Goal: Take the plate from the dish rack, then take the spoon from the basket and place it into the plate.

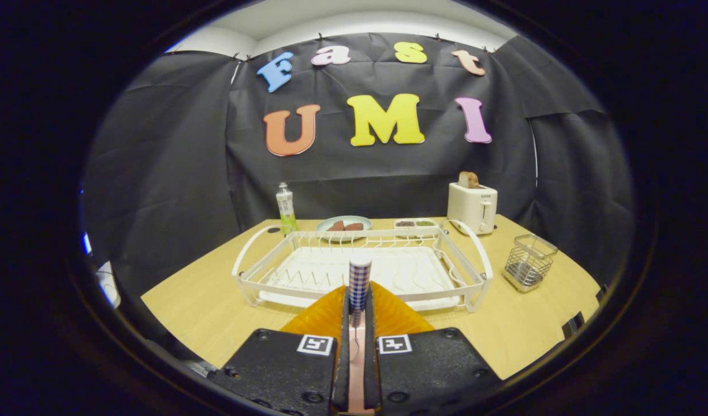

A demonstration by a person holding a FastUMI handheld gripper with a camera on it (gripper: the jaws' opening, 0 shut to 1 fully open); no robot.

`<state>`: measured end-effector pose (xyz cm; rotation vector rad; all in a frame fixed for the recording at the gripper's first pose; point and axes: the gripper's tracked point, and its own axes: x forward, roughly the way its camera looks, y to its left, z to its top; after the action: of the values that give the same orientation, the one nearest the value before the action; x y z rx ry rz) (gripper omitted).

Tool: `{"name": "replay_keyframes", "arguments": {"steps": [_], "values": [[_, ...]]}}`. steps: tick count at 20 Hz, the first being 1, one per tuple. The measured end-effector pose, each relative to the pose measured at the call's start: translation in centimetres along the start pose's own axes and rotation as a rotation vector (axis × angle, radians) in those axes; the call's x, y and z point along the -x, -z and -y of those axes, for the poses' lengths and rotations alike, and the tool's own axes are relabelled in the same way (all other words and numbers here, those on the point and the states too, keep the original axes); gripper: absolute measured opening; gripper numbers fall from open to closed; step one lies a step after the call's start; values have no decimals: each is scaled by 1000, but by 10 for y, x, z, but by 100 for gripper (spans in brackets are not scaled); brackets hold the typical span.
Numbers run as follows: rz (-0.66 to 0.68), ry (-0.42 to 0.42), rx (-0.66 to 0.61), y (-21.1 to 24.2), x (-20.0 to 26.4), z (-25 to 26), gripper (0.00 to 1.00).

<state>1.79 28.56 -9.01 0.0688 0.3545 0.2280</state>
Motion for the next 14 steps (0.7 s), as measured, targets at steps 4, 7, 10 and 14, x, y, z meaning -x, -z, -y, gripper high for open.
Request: {"name": "replay_keyframes", "arguments": {"steps": [4, 7, 10, 14], "values": [[-23, -24, -34, 5, 0, -1, 18], [-5, -29, -57, -2, 5, 3, 24], [27, -9, -64, -10, 11, 12, 35], [57, 3, -85, -17, 15, 23, 53]]}}
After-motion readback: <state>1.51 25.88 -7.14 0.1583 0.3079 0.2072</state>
